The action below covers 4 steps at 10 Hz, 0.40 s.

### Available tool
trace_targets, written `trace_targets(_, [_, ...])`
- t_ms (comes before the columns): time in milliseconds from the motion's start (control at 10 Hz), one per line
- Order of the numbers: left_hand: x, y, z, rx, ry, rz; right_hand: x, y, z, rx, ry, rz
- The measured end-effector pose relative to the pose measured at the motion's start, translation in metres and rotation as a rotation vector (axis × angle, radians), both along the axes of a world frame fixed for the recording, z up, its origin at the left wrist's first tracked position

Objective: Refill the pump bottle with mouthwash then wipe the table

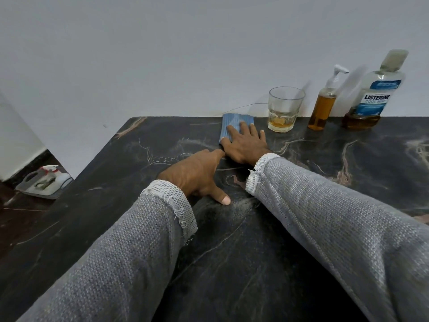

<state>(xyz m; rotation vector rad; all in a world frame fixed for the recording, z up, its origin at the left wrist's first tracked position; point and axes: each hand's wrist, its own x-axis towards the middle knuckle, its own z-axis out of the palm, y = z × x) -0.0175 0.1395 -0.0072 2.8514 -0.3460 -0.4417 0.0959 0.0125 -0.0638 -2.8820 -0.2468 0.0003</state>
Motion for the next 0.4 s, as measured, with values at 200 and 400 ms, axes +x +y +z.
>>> trace_targets(200, [-0.013, -0.001, 0.001, -0.105, -0.003, -0.003, -0.018, -0.016, 0.012, 0.192, 0.065, 0.031])
trace_targets(400, [-0.044, -0.004, -0.005, -0.028, -0.085, 0.117, -0.076, -0.074, 0.012, 0.140, 0.023, -0.037])
